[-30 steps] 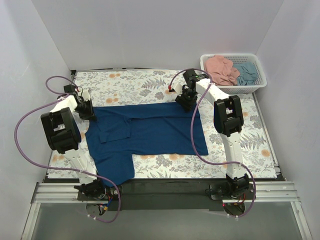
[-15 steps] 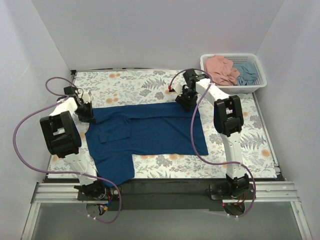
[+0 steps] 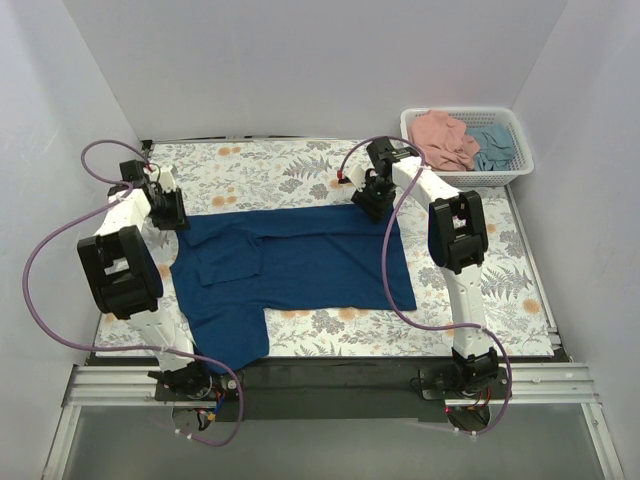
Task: Fold and stack the t-shirts
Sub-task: Fold the tshirt
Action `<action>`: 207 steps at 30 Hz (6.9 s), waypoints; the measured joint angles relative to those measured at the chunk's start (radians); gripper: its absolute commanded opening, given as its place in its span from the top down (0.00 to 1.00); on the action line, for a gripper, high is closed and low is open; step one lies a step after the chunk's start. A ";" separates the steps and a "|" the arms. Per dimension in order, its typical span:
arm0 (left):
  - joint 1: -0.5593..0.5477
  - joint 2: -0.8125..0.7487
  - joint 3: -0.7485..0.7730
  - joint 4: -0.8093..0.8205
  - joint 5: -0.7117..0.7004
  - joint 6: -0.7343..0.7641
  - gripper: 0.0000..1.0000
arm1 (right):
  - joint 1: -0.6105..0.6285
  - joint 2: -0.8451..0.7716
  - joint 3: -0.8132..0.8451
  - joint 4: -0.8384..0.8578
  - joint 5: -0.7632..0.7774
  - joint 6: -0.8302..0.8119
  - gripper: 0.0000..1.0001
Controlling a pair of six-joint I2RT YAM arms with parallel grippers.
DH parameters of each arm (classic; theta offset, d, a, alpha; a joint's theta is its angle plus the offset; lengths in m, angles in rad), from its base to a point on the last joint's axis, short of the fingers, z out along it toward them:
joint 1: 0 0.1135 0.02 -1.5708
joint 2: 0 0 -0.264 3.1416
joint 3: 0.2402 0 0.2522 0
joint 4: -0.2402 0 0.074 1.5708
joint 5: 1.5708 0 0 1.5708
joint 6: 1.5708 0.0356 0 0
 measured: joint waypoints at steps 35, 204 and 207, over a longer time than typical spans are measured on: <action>-0.044 0.562 0.648 0.051 0.072 -0.063 0.74 | -0.057 0.182 0.283 0.104 0.179 0.001 0.46; -0.205 0.137 0.180 -0.073 0.017 0.750 1.00 | -0.019 -0.195 -0.267 0.014 0.184 -0.211 0.99; -0.205 0.137 0.180 -0.051 0.003 0.735 1.00 | -0.019 -0.195 -0.267 0.013 0.185 -0.209 0.99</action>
